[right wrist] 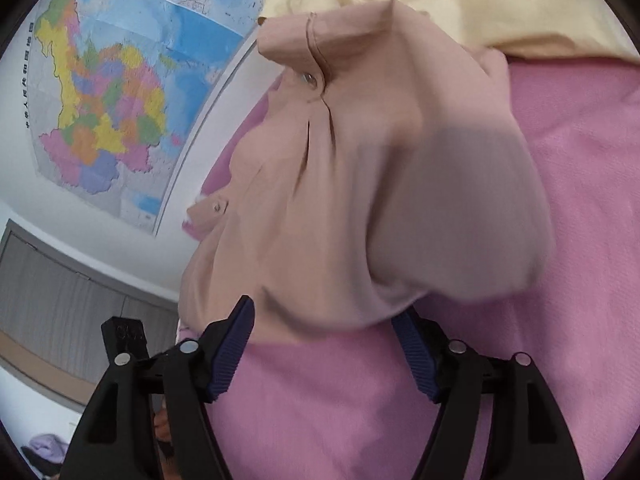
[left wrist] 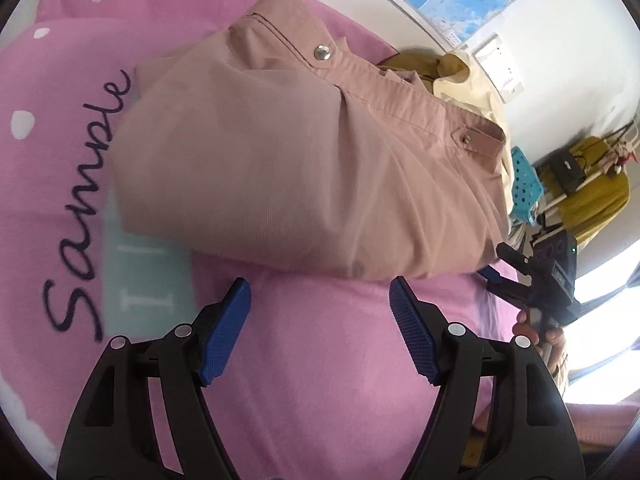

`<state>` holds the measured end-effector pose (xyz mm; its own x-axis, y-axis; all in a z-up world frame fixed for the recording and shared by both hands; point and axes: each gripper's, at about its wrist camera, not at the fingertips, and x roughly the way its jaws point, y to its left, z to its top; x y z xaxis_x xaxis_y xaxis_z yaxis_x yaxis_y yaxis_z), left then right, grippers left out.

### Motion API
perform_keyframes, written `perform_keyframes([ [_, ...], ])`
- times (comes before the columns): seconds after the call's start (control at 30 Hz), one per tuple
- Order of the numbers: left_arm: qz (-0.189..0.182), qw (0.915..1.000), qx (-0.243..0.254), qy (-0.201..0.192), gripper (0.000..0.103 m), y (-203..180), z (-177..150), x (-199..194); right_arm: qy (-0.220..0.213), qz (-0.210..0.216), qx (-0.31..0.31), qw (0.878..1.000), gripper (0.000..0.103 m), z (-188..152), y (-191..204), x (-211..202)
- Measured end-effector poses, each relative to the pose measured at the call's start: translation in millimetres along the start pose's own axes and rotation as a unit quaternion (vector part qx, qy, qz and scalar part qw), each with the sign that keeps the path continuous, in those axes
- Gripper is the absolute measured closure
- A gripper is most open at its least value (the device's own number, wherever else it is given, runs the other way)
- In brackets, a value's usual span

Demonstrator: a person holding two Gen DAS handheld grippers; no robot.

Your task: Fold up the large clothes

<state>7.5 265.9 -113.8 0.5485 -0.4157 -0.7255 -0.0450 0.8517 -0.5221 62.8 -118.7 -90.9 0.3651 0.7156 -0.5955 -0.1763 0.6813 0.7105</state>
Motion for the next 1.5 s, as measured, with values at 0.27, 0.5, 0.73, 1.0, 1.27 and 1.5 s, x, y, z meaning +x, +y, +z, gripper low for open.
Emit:
perform_keyframes([
  [0.27, -0.041, 0.9959, -0.075, -0.030, 0.032, 19, 28, 5, -0.052, -0.005, 0.024, 0.998, 0.025, 18, 11, 22],
  [0.5, -0.050, 0.9909, -0.117, -0.044, 0.031, 24, 43, 16, -0.100, -0.032, 0.036, 0.994, 0.019, 25, 20, 37],
  [0.73, -0.044, 0.9895, -0.129, -0.047, 0.026, 23, 50, 21, -0.120, -0.039, 0.071, 0.989, 0.020, 11, 10, 17],
  [1.0, -0.023, 0.9903, -0.127, -0.051, 0.015, 13, 64, 30, -0.144, -0.060, 0.062, 0.986, 0.009, 33, 24, 42],
  [1.27, -0.021, 0.9876, -0.149, -0.043, 0.062, 26, 68, 37, -0.125, -0.022, 0.099, 0.987, 0.077, 41, -6, 49],
  [1.5, -0.063, 0.9825, -0.170, -0.045, 0.032, 28, 75, 39, -0.132, 0.011, 0.129, 0.983, 0.059, 45, -9, 45],
])
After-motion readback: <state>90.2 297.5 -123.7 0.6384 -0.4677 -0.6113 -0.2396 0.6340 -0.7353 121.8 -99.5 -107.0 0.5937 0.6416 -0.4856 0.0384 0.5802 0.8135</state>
